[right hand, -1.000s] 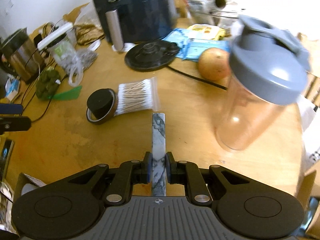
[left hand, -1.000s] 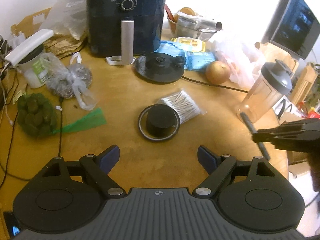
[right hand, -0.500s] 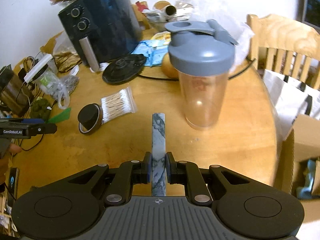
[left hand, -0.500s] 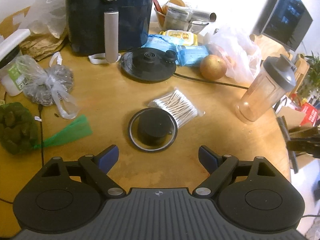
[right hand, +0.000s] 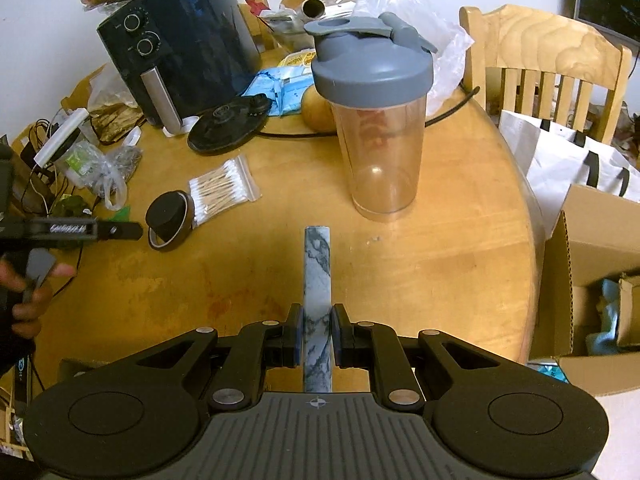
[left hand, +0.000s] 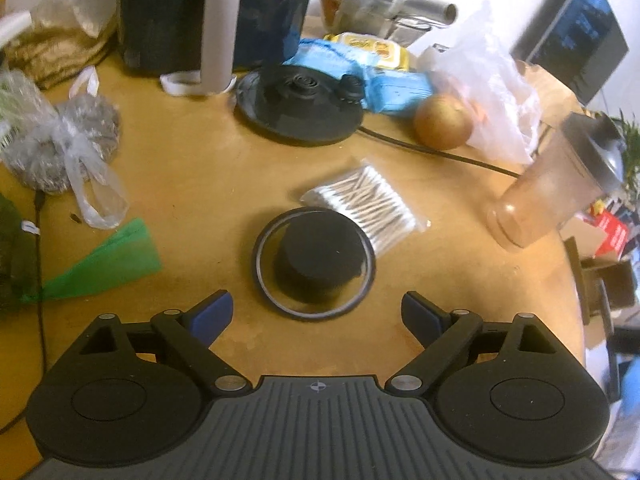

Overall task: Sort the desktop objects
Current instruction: 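Move the open left tool over the black tape roll while the right tool holds the marbled stick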

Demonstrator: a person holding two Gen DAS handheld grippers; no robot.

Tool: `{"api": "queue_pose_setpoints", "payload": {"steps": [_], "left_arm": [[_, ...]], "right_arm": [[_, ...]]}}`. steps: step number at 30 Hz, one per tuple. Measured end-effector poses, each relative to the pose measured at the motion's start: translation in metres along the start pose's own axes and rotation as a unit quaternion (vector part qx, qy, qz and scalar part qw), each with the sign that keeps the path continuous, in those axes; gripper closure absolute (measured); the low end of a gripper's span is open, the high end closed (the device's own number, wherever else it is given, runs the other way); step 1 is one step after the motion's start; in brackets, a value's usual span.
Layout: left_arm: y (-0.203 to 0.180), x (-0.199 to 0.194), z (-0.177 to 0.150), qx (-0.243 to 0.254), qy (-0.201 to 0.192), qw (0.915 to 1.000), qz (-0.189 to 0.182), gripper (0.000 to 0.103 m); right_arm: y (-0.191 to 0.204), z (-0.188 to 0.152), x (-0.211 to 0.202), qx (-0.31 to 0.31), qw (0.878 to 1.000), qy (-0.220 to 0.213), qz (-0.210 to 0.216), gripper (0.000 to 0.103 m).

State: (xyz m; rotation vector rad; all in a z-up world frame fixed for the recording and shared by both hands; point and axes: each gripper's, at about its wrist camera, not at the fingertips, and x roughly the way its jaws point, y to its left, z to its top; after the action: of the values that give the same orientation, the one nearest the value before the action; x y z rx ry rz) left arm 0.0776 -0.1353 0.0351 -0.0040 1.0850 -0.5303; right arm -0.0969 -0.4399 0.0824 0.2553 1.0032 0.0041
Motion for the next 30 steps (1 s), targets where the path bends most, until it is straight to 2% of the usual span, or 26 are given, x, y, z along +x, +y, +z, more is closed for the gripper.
{"api": "queue_pose_setpoints", "payload": {"steps": [6, 16, 30], "left_arm": [[0.007, 0.026, 0.009, -0.022, 0.024, 0.9992, -0.024, 0.010], [0.011, 0.057, 0.019, -0.036, 0.044, 0.9977, -0.036, 0.007], [-0.003, 0.066, 0.029, -0.023, 0.041, 0.9989, 0.010, 0.008]], "right_arm": [[0.000, -0.006, -0.001, 0.006, 1.000, 0.003, -0.003, 0.086], [-0.011, -0.019, -0.009, 0.029, 0.999, 0.002, -0.016, 0.086], [-0.019, -0.027, -0.010, 0.043, 0.999, 0.002, -0.013, 0.086]]}}
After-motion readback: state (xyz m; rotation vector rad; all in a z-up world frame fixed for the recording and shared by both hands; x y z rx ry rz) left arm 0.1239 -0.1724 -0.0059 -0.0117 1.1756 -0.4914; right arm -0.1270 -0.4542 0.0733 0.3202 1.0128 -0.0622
